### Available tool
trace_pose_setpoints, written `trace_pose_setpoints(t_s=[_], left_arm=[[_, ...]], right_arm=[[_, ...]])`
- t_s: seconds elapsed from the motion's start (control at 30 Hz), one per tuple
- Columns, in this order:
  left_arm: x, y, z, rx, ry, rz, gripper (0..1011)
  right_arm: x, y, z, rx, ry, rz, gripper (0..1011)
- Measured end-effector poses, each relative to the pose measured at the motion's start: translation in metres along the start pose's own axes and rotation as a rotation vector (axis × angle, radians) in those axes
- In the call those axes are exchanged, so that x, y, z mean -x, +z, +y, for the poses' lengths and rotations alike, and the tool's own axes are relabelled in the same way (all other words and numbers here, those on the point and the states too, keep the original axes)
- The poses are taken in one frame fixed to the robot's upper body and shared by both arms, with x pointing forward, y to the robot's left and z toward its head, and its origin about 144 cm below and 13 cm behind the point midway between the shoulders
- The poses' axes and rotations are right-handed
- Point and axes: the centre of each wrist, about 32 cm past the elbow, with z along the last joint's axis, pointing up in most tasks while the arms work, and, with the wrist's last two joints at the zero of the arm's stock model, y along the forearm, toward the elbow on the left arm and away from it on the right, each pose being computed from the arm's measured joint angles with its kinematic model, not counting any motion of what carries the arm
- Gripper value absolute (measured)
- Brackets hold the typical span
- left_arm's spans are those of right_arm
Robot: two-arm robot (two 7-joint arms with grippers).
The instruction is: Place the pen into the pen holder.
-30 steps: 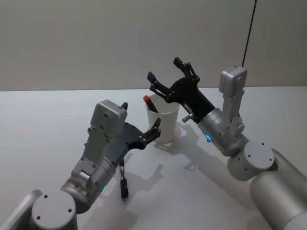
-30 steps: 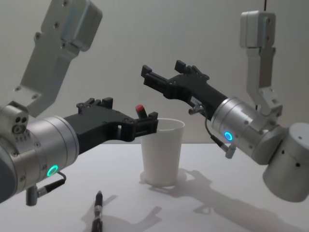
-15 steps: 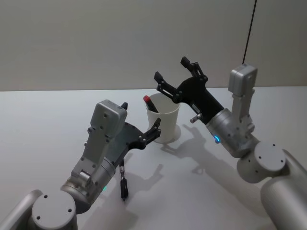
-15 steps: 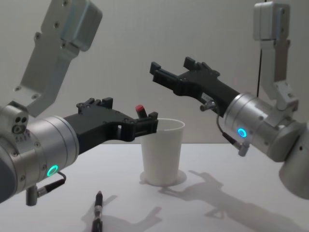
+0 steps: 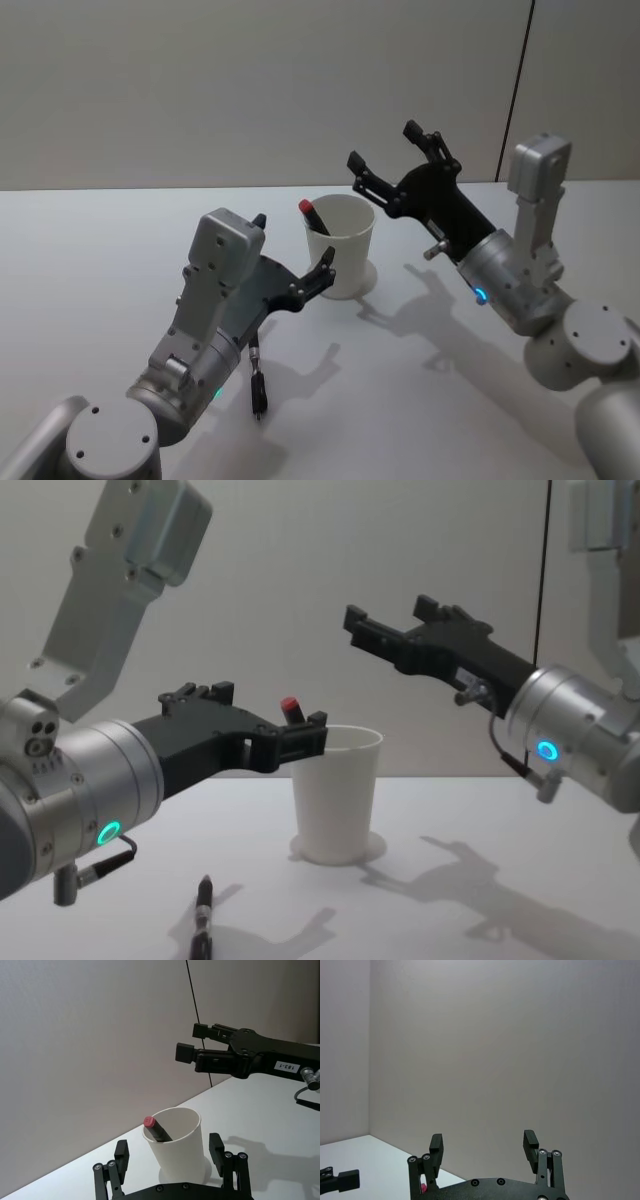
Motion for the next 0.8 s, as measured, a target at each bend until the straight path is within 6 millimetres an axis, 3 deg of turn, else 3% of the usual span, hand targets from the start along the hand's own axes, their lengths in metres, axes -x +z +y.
trace_pose_setpoints(t_s=[0.8], left_arm=[[0.0,0.0,0.0,0.0,0.0,0.0,1001]], right_arm=[[-0.014,0.021,-0.043,0.068,-0.063,-0.007,1002]])
